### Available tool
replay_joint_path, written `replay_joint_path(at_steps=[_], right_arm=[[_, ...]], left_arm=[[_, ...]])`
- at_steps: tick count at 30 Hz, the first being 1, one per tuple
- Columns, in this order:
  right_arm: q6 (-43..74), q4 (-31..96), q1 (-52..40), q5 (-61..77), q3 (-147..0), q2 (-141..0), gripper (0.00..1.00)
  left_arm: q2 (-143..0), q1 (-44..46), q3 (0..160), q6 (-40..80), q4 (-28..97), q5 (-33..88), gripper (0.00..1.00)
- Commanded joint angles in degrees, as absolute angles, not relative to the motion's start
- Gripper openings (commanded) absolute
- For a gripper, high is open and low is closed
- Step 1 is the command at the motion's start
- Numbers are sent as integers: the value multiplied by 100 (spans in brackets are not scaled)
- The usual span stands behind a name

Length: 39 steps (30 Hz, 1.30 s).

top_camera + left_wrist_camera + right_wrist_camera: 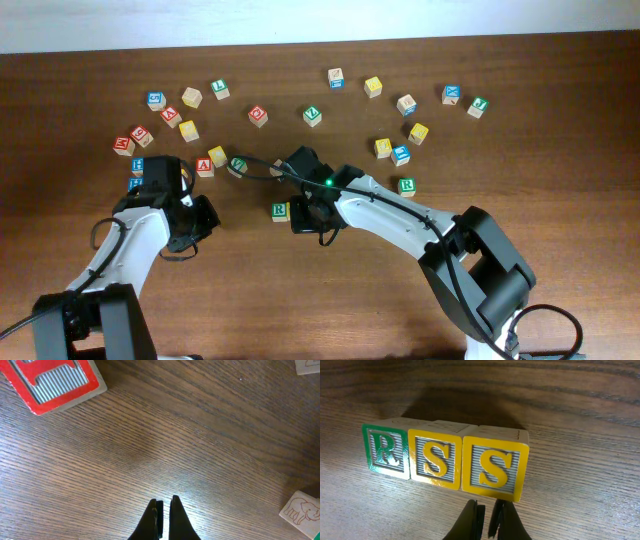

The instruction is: Spell out RSS

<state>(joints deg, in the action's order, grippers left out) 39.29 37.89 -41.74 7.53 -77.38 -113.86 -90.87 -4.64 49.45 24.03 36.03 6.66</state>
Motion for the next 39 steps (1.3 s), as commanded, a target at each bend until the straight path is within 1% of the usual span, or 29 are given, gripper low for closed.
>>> replay_joint_path(at_steps=[1, 5, 8, 11, 14, 19, 23, 27, 32, 39], right_arm=[[3942, 3817, -4209, 919, -7712, -11474, 4], [3758, 3968, -4193, 1490, -7776, -11222, 4], [3752, 4292, -4130, 1417, -7797, -10783, 4], [3339, 4595, -3756, 1199, -7795, -10398, 4], [3170, 4737, -3312, 854, -7773, -10492, 4], [3175, 4517, -3146, 834, -7767, -10897, 4], [3192, 4327, -3146, 884, -7767, -11207, 4], [3194, 4213, -3153, 1181, -7749, -11386, 4], [3242, 3736, -3181, 1612, -7553, -11463, 4], [3350, 3538, -3400, 1629, -7553, -11487, 4]], left_arm=[[-9129, -493, 4987, 2414, 3614, 631, 0], [-9129, -425, 4987, 2416, 3605, 819, 0], [-9129, -156, 4987, 2416, 3514, 819, 0], [-9129, 198, 4987, 2418, 3190, 819, 0], [-9142, 410, 4987, 2532, 2731, 825, 0], [-9411, 720, 4987, 2613, 2193, 1466, 0], [-9826, 1068, 4987, 2617, 1925, 1483, 0], [-9944, 1076, 4987, 2655, 1874, 1485, 0], [-9942, 1083, 4987, 2652, 1872, 1529, 0], [-9942, 1090, 4987, 2652, 1868, 1559, 0]])
